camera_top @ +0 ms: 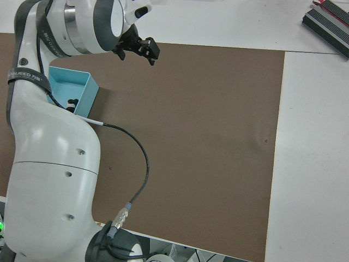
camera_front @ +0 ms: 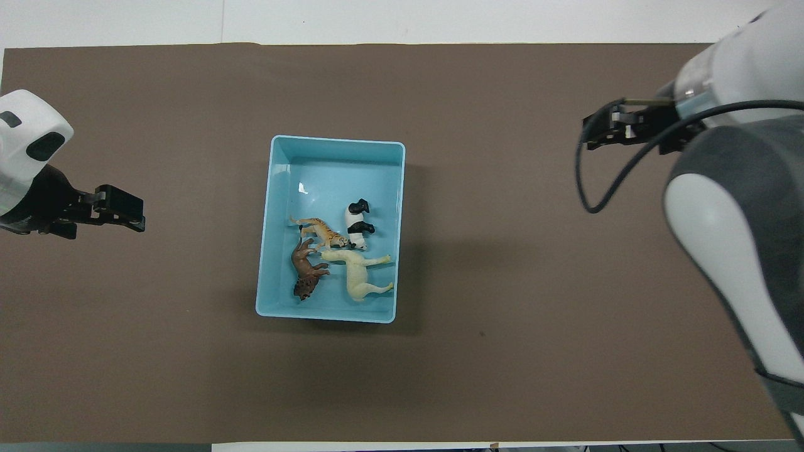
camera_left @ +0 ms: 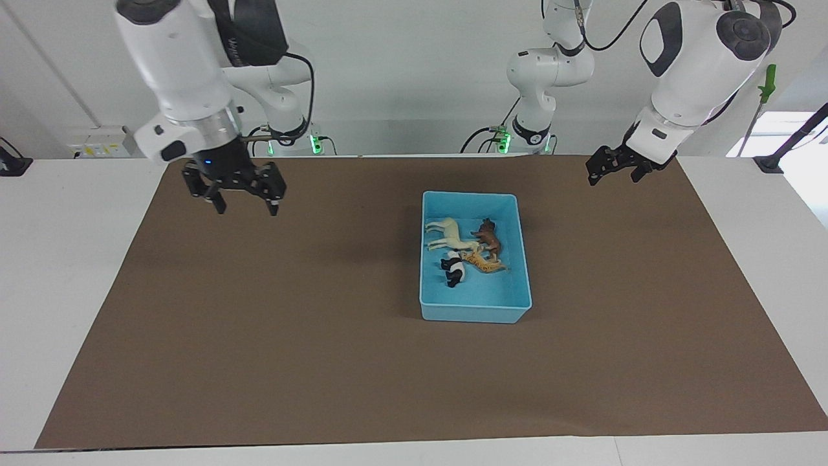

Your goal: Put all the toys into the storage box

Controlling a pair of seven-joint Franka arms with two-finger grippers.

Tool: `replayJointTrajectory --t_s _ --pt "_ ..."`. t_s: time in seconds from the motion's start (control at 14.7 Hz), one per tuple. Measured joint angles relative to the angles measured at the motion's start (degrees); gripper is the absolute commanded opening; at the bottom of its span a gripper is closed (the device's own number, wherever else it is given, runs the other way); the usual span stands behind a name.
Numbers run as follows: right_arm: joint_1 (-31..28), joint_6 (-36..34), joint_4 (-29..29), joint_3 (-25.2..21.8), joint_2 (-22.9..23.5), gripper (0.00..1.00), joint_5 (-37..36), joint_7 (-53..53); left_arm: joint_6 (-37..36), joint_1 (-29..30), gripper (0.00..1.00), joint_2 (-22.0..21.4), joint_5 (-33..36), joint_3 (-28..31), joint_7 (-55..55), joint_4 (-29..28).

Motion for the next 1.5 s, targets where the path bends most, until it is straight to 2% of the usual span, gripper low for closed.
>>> replayJointTrajectory --t_s 0.14,0.68,1.5 --pt "-3.0 -0.3 0.0 0.0 -1.2 1.0 0.1 -2.7 0.0 0.0 1.0 0.0 0.0 0.4 0.7 0.0" --pt "-4.3 -5.9 -4.8 0.1 -2.9 1.0 0.0 -5.8 0.0 -0.2 1.0 -0.1 0.0 0.7 0.9 0.1" --pt "-6.8 -6.0 -6.4 0.0 -3.4 1.0 -0.5 -7.1 0.0 -0.2 1.0 -0.1 0.0 0.9 0.9 0.2"
